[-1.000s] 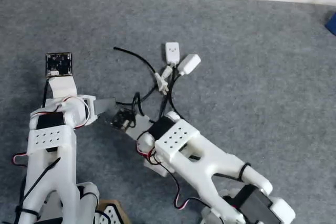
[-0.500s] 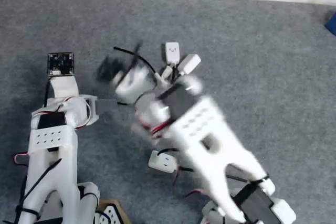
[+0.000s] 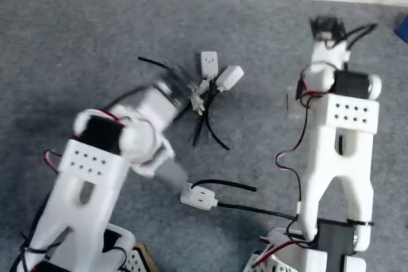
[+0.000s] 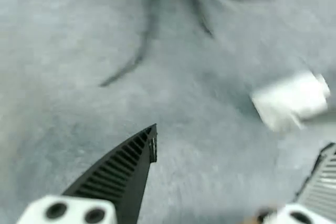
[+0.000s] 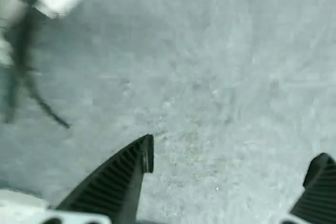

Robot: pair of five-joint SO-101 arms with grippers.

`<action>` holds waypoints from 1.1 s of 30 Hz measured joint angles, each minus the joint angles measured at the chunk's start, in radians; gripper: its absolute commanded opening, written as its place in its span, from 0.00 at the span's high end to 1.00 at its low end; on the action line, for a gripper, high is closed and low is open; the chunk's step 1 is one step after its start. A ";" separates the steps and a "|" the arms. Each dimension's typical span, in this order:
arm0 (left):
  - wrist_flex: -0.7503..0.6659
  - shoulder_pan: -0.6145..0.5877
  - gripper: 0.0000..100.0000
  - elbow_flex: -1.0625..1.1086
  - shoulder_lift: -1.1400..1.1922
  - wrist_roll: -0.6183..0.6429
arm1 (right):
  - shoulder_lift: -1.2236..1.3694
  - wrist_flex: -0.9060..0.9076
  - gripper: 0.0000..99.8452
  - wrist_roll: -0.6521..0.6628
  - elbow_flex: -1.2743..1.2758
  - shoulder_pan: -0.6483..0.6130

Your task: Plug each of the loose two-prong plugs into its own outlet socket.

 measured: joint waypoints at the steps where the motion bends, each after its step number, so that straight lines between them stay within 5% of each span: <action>1: 0.014 0.009 0.56 0.020 0.000 -0.048 | 0.000 -0.057 0.58 0.008 0.086 0.009; 7: -0.057 0.012 0.56 0.322 -0.002 -0.368 | 0.002 -0.339 0.58 0.020 0.459 0.011; 15: -0.370 0.043 0.56 0.522 -0.002 -0.585 | 0.002 -0.384 0.58 0.020 0.512 -0.071; 23: -0.486 0.239 0.56 0.535 -0.002 -0.624 | 0.002 -0.400 0.58 0.020 0.552 -0.075; 33: -0.698 0.319 0.56 0.543 0.249 -0.594 | 0.002 -0.453 0.58 0.020 0.606 -0.074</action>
